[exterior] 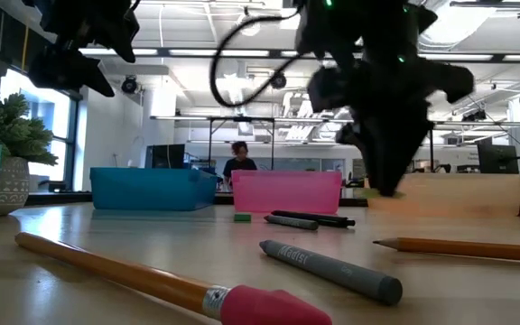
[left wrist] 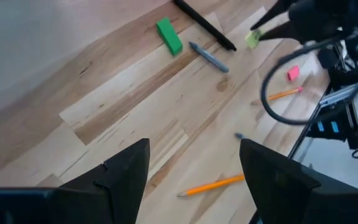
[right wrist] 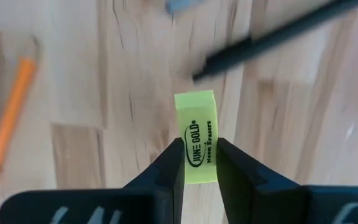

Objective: Sort crayons/erasers/pens/pencils in bins
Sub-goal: Put the light green eraser into the transparent blue bin

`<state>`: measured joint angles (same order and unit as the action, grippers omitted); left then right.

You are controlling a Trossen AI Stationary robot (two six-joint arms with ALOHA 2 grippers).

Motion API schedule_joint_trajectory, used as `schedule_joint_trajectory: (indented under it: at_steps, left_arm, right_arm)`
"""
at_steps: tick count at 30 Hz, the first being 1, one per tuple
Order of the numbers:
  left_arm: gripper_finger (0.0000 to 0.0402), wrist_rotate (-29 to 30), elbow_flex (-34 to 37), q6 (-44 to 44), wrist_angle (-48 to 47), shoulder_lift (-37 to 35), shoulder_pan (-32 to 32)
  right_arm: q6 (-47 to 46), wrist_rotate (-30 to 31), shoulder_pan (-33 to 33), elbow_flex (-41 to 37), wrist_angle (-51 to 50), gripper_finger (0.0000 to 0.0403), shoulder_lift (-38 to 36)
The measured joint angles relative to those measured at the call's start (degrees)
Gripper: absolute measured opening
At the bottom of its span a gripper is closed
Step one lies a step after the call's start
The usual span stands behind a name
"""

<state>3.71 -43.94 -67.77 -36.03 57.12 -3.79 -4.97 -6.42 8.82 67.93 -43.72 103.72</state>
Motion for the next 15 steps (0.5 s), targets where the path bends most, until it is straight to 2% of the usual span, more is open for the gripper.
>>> schedule_joint_trajectory:
  at_steps: [7, 15]
  left_arm:
    - [0.0237, 2.52, -0.02, -2.56, 0.36, 0.00, 0.00]
    - [0.0237, 7.50, -0.02, -2.14, 5.41, 0.65, 0.00]
  right_arm:
    - [-0.62, 3.62, 1.67, 6.40, -0.20, 0.0064, 0.00]
    - [0.97, 11.64, 2.25, 13.68, 0.13, 0.0064, -0.07]
